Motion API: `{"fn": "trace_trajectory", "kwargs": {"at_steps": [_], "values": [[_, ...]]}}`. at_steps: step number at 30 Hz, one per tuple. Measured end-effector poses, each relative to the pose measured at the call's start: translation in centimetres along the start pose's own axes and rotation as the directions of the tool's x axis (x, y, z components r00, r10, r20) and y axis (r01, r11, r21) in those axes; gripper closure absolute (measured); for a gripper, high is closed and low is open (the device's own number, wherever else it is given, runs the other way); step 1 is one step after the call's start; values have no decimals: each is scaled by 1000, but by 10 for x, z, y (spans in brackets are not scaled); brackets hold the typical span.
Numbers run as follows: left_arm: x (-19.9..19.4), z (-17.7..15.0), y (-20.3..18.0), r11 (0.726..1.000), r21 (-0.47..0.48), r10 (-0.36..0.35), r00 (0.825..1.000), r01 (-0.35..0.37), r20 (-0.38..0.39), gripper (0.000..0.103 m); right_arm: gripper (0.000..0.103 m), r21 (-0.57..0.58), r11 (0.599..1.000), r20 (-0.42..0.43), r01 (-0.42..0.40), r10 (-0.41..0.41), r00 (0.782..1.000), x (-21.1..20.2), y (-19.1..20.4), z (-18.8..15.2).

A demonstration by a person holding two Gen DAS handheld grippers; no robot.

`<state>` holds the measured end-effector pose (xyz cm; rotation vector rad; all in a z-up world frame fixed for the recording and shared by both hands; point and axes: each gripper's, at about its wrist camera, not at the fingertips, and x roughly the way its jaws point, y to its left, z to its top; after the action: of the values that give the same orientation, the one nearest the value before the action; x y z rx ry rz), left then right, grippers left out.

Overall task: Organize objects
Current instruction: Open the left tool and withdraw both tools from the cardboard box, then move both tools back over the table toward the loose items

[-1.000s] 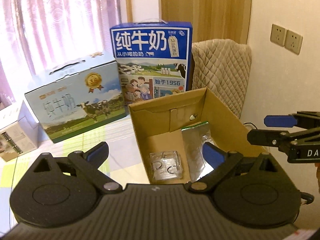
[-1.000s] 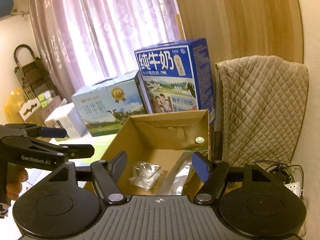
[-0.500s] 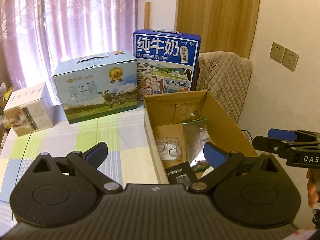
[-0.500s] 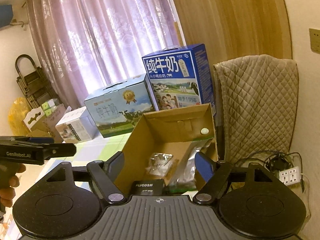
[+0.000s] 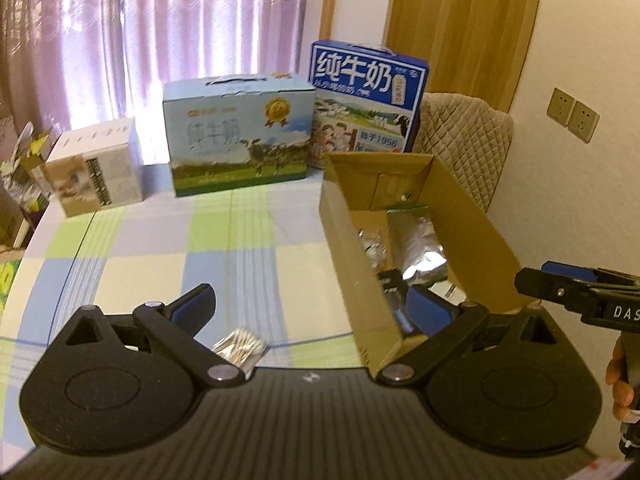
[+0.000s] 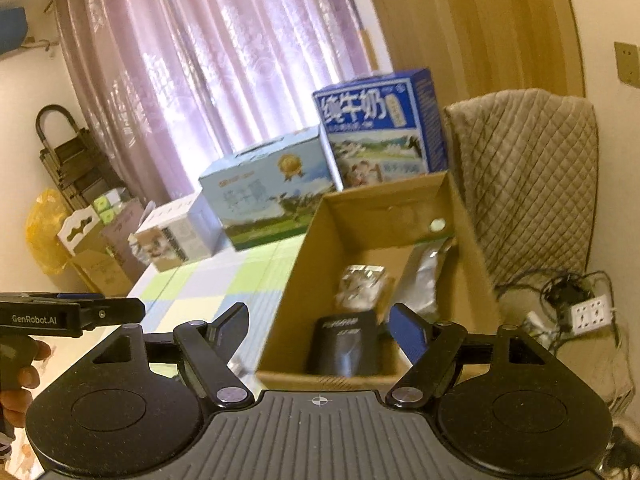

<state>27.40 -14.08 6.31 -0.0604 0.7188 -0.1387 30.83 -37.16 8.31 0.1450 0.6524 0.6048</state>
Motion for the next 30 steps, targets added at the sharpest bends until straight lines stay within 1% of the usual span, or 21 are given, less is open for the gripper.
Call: {"fn": "trace_trajectory", "kwargs": {"at_steps": [16, 23, 30], "values": [[-33, -49, 86, 997, -61, 35, 997, -39, -72, 2, 28, -19, 1000, -130, -22, 20, 991, 27, 79, -50], [-44, -70, 124, 993, -95, 61, 993, -71, -105, 2, 28, -44, 998, -186, -48, 39, 982, 44, 113, -71], [-54, -89, 162, 984, -131, 100, 987, -117, -129, 2, 28, -68, 994, -247, -80, 61, 967, 68, 143, -89]]}}
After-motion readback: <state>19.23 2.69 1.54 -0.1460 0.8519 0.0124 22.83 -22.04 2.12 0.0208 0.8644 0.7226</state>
